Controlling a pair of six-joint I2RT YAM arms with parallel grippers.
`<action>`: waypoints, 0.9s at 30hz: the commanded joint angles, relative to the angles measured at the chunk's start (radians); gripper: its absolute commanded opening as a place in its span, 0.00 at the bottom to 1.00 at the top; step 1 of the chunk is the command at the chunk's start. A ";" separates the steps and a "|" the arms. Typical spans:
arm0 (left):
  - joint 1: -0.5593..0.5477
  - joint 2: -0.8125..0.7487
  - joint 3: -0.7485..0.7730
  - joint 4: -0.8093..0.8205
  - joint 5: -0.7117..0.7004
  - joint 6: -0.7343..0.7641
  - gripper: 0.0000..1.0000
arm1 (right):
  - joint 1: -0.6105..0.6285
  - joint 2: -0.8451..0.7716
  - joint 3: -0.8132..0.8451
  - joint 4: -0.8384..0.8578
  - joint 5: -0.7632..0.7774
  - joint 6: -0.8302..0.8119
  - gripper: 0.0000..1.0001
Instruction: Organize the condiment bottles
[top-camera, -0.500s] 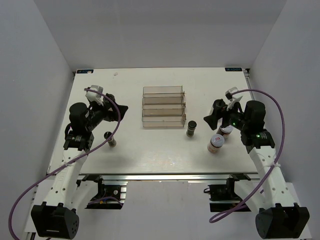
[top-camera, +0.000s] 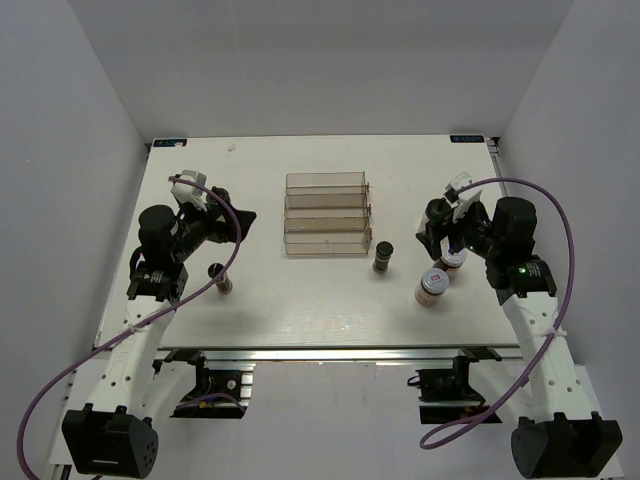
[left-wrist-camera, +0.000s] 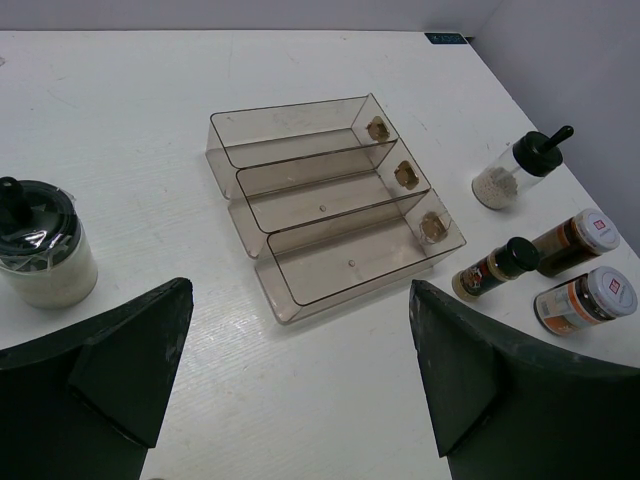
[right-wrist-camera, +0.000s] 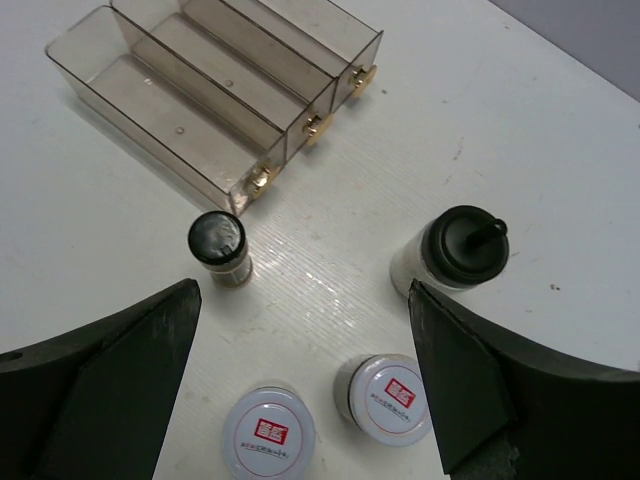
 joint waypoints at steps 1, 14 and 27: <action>0.001 -0.005 0.001 -0.009 0.006 0.001 0.98 | 0.000 -0.003 0.043 -0.010 0.073 -0.073 0.89; 0.000 0.001 0.001 -0.004 0.024 0.000 0.98 | -0.009 0.265 0.042 0.125 0.311 0.067 0.89; 0.001 0.013 0.003 -0.003 0.036 0.001 0.98 | -0.063 0.544 0.151 0.192 0.325 0.106 0.89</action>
